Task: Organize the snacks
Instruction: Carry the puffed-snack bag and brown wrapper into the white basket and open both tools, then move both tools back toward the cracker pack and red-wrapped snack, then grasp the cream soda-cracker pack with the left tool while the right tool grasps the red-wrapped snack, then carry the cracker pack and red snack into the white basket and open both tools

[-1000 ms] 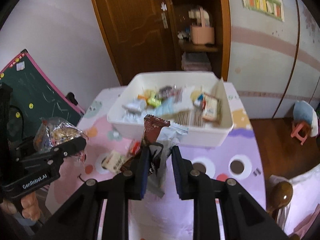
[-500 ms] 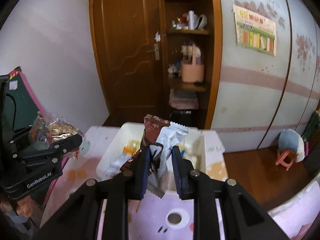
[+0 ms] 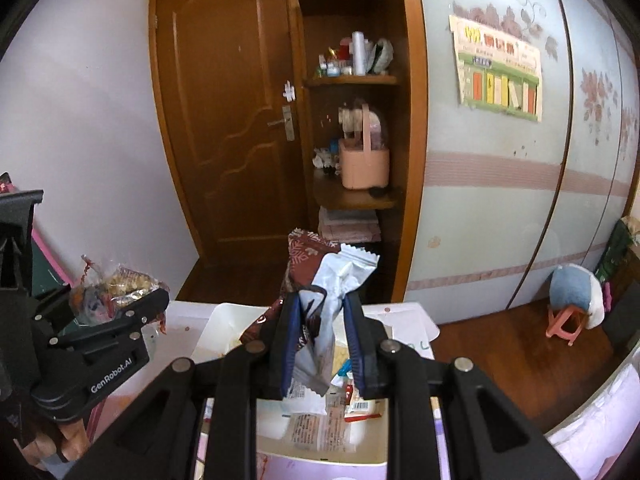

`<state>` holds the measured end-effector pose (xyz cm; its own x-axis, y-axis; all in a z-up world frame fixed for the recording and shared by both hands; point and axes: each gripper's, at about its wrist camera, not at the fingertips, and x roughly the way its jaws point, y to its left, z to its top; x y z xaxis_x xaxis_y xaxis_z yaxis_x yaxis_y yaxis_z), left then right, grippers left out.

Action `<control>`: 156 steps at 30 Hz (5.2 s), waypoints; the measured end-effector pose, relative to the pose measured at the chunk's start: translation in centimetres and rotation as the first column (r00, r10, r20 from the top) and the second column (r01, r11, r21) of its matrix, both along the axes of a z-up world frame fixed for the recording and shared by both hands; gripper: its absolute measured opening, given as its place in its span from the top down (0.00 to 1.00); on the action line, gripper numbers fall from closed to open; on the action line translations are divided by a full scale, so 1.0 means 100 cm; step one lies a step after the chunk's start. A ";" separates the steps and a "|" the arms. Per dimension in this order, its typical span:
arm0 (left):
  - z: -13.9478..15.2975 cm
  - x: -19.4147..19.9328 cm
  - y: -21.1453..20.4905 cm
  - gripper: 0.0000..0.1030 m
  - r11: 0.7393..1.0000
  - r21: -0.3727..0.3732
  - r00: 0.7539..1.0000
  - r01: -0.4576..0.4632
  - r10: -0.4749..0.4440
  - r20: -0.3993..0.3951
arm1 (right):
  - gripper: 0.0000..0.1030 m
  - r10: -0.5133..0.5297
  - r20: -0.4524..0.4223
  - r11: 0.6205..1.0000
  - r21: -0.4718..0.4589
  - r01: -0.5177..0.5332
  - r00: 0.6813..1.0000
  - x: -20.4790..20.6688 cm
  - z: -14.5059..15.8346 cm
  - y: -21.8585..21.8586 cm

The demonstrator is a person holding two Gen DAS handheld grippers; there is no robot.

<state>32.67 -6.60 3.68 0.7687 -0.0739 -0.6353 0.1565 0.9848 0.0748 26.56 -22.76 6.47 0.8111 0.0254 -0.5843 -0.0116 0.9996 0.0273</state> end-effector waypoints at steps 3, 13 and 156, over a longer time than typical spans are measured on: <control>-0.016 0.014 -0.003 0.54 1.000 0.022 1.000 -0.015 0.015 -0.012 | 0.77 -0.001 -0.045 1.000 0.007 0.001 0.999 0.019 -0.018 -0.003; -0.068 0.033 -0.008 0.08 0.996 0.091 0.997 -0.020 0.027 -0.076 | 0.52 -0.017 -0.227 1.000 -0.024 0.012 0.974 0.053 -0.090 -0.004; -0.198 -0.200 0.035 0.50 0.990 -0.002 0.920 -0.144 0.133 -0.368 | 0.47 0.193 -0.440 0.980 0.126 -0.153 0.877 -0.164 -0.246 0.068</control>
<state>12.67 -3.10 -16.14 0.4868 -0.0054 -0.8735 0.0292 0.9995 0.0100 10.18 -15.97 -18.13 0.4408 0.2069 -0.8734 -0.1507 0.9763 0.1553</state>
